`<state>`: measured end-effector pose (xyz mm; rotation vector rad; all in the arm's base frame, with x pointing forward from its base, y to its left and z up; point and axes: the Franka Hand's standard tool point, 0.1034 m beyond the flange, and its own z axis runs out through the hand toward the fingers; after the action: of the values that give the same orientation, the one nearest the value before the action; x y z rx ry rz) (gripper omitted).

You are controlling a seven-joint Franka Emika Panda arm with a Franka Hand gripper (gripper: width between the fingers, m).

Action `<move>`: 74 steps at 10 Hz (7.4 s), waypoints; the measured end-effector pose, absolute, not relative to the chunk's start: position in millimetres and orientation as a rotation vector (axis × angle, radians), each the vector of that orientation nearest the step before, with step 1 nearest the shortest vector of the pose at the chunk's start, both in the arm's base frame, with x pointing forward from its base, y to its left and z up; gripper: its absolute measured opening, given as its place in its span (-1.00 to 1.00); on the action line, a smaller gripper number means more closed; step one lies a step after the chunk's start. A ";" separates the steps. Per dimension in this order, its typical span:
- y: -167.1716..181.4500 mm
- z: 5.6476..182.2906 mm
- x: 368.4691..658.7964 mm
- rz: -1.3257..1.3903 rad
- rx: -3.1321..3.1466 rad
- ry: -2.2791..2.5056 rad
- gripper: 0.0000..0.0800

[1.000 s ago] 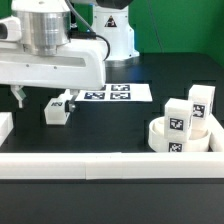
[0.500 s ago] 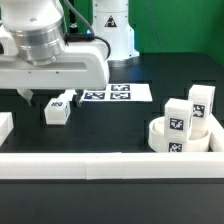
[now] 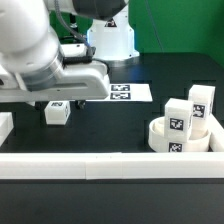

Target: Assemble stool

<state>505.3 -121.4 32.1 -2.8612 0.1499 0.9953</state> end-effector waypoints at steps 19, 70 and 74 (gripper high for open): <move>-60.5 64.0 511.8 1.546 -2.689 0.294 -0.16; 67.9 110.9 553.1 -0.733 -3.057 0.021 0.62; 60.0 126.7 561.5 -0.715 -3.059 -0.002 0.62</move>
Offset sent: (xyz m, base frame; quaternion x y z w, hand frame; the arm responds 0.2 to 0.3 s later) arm -0.0024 -0.0051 -0.0068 -0.0114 -0.2584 0.0263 0.9656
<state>561.5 60.0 126.7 -3.0585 -0.0021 -0.7150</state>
